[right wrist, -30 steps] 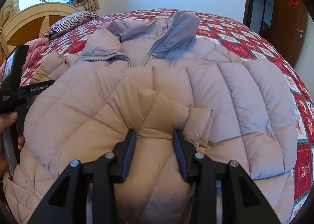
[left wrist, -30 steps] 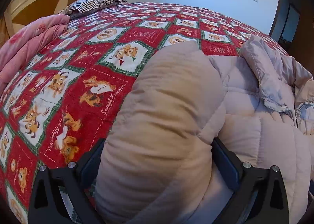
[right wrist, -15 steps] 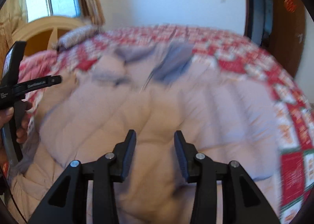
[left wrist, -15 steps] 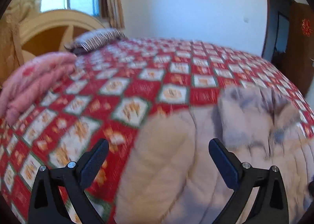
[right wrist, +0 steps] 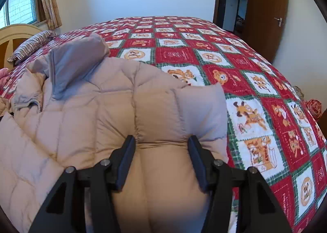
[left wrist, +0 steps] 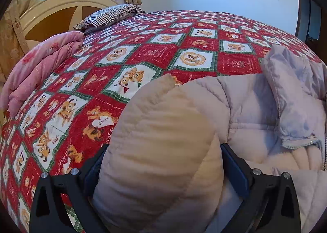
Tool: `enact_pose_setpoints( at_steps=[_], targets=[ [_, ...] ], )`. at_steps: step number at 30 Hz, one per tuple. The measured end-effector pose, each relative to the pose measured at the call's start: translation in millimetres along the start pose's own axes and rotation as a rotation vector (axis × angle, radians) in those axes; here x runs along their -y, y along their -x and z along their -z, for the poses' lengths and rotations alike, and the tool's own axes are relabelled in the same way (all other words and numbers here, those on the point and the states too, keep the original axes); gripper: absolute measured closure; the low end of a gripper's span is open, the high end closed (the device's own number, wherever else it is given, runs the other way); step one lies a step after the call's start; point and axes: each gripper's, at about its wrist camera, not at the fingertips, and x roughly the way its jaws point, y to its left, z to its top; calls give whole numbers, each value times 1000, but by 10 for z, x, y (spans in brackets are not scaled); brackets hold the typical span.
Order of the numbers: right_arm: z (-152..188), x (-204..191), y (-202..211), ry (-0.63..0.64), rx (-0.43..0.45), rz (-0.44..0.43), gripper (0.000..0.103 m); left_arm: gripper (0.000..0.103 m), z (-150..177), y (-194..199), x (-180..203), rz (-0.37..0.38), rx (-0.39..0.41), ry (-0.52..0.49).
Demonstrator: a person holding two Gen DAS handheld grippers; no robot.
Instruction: Fold large clothes
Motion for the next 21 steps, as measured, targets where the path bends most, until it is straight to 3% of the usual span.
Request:
enact_pose_setpoints(
  at_steps=[7,12,15,17,21],
  targets=[
    [75,7,-1,5,6,10,45,1,3,-12,45,-34,8,-22],
    [83,-10,24,16,0,13,44,1,-141,127,-100,39,-51,-19],
    [-5,37,167,20,-36,-41,35,1,-372,574,-240,117,63,-2],
    [-153,90,367,-15,2,-95,26,1,-565,778,-212,146,125,-19],
    [-582,-47,491,-12,52,-138,25,1,-847,835,128,199,155,-89]
  ],
)
